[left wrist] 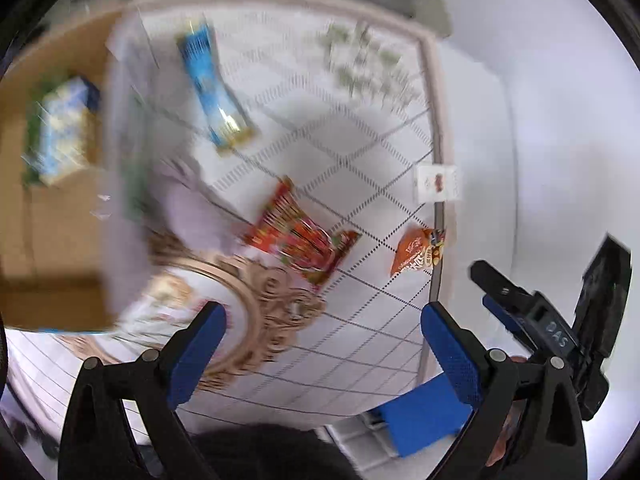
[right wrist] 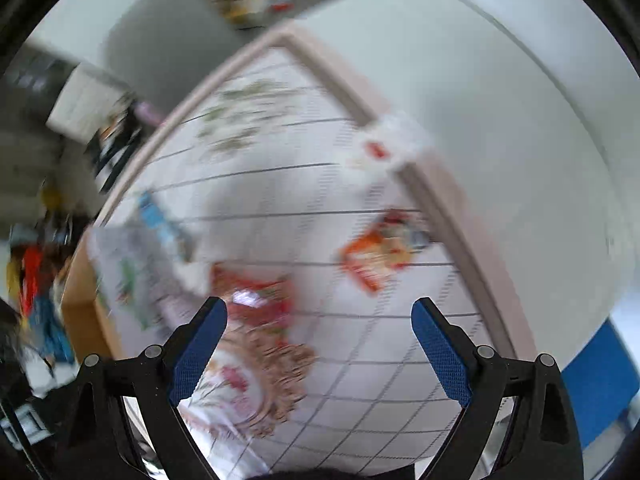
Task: Organize soft objects
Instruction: 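Move both tools back toward the remaining snacks on the table, then grasp the red snack bag with the left tool while the right tool grasps the orange panda bag, then carry both bags into the cardboard box and open both tools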
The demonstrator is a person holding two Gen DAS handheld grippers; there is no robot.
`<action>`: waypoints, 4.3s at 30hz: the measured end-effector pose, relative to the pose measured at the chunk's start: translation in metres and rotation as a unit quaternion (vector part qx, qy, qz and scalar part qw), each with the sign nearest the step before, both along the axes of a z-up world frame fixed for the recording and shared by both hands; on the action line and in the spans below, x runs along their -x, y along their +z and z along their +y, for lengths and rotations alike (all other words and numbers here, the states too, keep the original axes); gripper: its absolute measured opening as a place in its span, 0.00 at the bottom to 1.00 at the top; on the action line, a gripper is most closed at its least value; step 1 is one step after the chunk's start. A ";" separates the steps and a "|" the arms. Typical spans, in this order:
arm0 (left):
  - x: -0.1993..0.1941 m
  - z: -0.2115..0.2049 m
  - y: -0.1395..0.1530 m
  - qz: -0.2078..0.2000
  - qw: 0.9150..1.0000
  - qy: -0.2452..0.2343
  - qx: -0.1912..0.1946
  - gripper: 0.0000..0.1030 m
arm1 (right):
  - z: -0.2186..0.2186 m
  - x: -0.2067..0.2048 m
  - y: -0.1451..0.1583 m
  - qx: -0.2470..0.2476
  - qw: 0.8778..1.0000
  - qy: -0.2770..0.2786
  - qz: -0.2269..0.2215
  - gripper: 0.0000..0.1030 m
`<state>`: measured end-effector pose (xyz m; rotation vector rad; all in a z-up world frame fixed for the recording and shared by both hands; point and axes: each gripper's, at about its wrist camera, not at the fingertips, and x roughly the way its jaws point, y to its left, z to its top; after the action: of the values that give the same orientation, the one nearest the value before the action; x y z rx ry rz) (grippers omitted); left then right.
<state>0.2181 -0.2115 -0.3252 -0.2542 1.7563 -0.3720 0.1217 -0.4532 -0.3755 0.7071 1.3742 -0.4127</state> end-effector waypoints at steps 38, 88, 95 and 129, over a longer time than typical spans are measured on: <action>0.017 -0.098 -0.138 0.026 0.970 -0.163 -0.176 0.48 | 0.015 -0.051 -0.129 0.024 0.980 0.118 0.160 0.48; -0.012 0.243 0.096 -0.185 0.977 0.003 -0.110 0.43 | 0.365 -0.098 0.077 0.008 0.941 0.331 -0.063 0.41; -0.059 0.311 0.038 -0.123 0.983 0.021 -0.135 0.43 | 0.404 -0.132 0.028 0.027 0.940 0.341 0.004 0.41; -0.074 0.335 0.026 -0.116 0.980 0.020 -0.157 0.93 | 0.435 -0.142 -0.024 0.068 0.933 0.345 0.077 0.90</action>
<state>0.2920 0.1237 -0.2995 -0.0176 1.5497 -0.0861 0.2639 -0.0186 -0.3993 0.0480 1.6232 0.0039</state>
